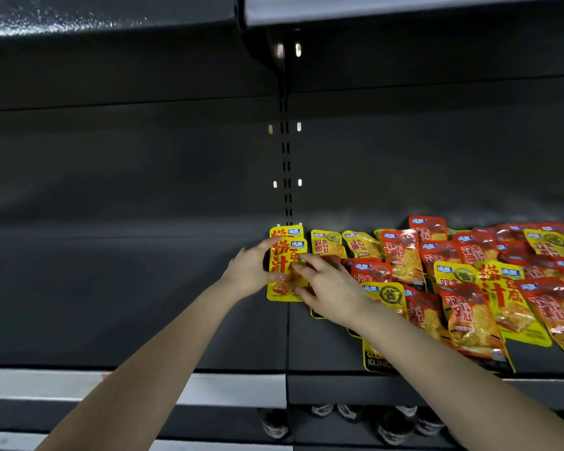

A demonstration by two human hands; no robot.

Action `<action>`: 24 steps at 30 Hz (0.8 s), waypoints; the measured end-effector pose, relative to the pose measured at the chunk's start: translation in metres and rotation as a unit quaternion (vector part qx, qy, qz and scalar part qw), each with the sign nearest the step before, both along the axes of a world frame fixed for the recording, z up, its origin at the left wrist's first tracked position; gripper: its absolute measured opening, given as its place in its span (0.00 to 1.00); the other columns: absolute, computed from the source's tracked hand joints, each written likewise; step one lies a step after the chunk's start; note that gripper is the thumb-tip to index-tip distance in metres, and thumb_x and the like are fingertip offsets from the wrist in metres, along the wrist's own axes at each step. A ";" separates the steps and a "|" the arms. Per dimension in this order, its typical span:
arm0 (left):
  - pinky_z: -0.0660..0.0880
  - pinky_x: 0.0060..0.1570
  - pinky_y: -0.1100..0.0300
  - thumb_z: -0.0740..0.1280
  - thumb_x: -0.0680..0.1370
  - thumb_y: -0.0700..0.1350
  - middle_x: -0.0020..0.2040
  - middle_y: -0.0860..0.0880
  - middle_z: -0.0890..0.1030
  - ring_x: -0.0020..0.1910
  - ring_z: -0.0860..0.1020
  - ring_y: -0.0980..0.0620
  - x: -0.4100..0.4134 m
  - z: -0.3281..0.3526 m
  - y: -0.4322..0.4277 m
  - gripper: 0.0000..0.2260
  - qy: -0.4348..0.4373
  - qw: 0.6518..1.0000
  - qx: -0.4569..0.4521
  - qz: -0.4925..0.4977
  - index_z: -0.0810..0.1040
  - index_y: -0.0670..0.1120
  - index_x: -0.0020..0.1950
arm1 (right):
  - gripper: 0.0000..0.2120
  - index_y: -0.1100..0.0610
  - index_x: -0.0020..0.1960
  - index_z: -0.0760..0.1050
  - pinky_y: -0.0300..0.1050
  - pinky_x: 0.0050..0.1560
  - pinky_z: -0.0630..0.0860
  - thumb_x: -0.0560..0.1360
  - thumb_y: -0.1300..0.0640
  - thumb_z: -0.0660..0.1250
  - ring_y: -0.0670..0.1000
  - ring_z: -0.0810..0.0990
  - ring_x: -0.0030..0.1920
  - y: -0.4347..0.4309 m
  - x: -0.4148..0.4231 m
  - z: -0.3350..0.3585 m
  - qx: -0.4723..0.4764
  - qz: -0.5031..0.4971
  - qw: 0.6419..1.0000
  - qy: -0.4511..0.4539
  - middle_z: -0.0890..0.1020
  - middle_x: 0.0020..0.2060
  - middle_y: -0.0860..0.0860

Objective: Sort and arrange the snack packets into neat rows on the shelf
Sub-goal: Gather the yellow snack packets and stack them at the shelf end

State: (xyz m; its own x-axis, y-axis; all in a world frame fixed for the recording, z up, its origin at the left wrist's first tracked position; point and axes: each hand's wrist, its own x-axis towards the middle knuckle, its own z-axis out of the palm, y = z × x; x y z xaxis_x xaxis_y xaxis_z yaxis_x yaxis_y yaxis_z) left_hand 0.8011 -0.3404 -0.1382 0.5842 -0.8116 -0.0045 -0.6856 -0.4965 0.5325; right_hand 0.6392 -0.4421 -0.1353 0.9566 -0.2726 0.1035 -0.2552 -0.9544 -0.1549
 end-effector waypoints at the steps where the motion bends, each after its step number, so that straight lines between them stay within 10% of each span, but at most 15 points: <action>1: 0.60 0.70 0.44 0.73 0.71 0.54 0.68 0.50 0.73 0.69 0.67 0.47 0.001 -0.001 0.000 0.35 -0.001 1.000 0.001 -0.002 0.59 0.58 0.74 | 0.25 0.54 0.74 0.60 0.54 0.73 0.52 0.80 0.47 0.56 0.55 0.62 0.71 0.000 0.002 0.000 0.003 -0.003 1.000 0.004 0.59 0.74 0.51; 24: 0.51 0.74 0.45 0.66 0.77 0.52 0.78 0.53 0.49 0.77 0.52 0.52 0.000 -0.002 -0.002 0.34 -0.024 0.997 0.048 -0.051 0.52 0.49 0.78 | 0.24 0.52 0.74 0.60 0.56 0.74 0.52 0.79 0.48 0.57 0.52 0.61 0.73 -0.002 0.014 -0.001 0.036 -0.025 0.999 0.024 0.58 0.75 0.49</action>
